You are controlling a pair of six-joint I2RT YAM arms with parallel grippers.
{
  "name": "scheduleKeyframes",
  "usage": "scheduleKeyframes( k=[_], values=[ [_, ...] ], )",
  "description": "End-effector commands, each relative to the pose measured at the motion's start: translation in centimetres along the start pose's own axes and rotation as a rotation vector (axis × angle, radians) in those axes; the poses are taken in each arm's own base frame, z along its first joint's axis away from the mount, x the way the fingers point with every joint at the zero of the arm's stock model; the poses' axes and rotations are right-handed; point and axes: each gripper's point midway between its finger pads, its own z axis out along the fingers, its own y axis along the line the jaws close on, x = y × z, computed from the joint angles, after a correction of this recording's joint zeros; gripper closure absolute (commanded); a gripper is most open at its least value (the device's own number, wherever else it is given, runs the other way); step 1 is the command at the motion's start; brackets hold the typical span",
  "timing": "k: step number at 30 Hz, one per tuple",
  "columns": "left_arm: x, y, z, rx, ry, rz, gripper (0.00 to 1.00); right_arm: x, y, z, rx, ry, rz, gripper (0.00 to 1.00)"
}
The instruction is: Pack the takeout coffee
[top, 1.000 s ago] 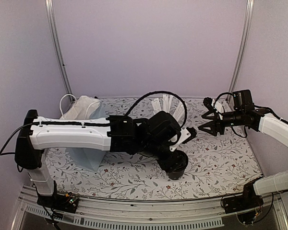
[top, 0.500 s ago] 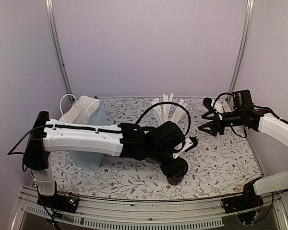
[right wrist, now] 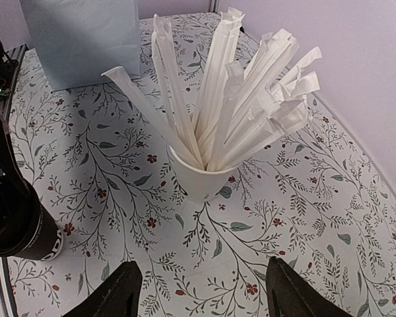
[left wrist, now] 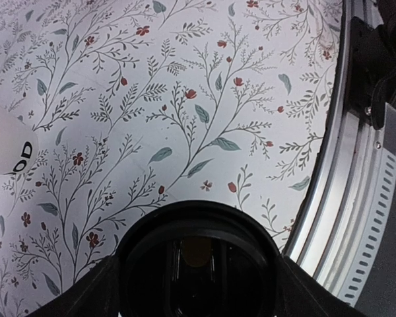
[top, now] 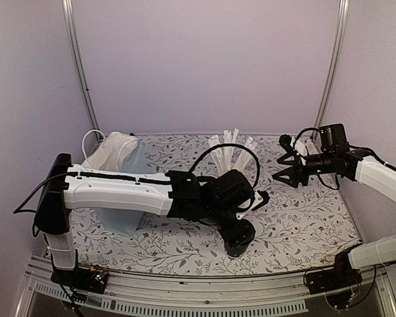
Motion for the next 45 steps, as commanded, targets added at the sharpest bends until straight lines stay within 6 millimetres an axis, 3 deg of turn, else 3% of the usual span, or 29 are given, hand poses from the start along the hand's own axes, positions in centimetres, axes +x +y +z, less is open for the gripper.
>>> scheduleKeyframes(
  k=[1, 5, 9, 11, 13, 18, 21, 26, 28, 30, 35, 42, 45],
  values=[
    [-2.1, 0.6, -2.7, -0.006, -0.056, -0.006, 0.19, 0.5, 0.0, 0.2, -0.012, 0.006, 0.013, 0.33],
    [-3.6, 0.7, -5.6, 0.015, -0.11, 0.005, 0.15, 0.8, 0.1, 0.6, -0.028, 0.016, 0.024, 0.33],
    [-4.6, 2.8, -8.5, -0.046, -0.148, 0.016, 0.14, 0.2, 0.6, 0.3, -0.063, 0.008, 0.032, 0.32],
    [-5.4, 4.8, -10.6, -0.105, -0.178, 0.013, 0.14, -0.7, 1.5, -0.2, -0.116, -0.011, 0.035, 0.32],
    [-6.4, 7.4, -12.9, -0.182, -0.211, 0.012, 0.14, -2.0, 3.7, -0.9, -0.222, -0.04, 0.003, 0.32],
    [-8.6, 16.1, -18.6, -0.427, -0.353, -0.016, 0.13, -3.2, 9.2, -0.6, -0.362, 0.024, -0.193, 0.23],
    [-9.8, 20.8, -23.3, -0.605, -0.504, -0.06, 0.09, -3.4, 11.7, 0.0, -0.425, 0.074, -0.279, 0.16],
    [-10.3, 23.6, -30.8, -0.795, -0.833, -0.073, 0.0, -3.5, 14.5, 1.2, -0.522, 0.168, -0.355, 0.01],
    [-8.7, 24.7, -33.0, -0.874, -0.933, -0.115, 0.0, -3.5, 15.3, 2.2, -0.545, 0.204, -0.365, 0.01],
    [-6.9, 25.6, -34.2, -0.912, -1.011, -0.163, 0.0, -3.4, 16.2, 2.7, -0.562, 0.228, -0.382, 0.01],
    [-3.4, 27.3, -34.6, -0.948, -1.006, -0.218, 0.0, -2.4, 18.4, 3.4, -0.63, 0.348, -0.425, 0.01],
    [-2.0, 26.9, -36.0, -0.989, -1.021, -0.203, 0.0, 0.8, 19.5, 5.7, -0.632, 0.533, -0.45, 0.06],
    [-1.8, 26.7, -36.6, -0.992, -1.039, -0.205, 0.0, 1.3, 19.9, 6.2, -0.627, 0.559, -0.456, 0.06]
  ],
)
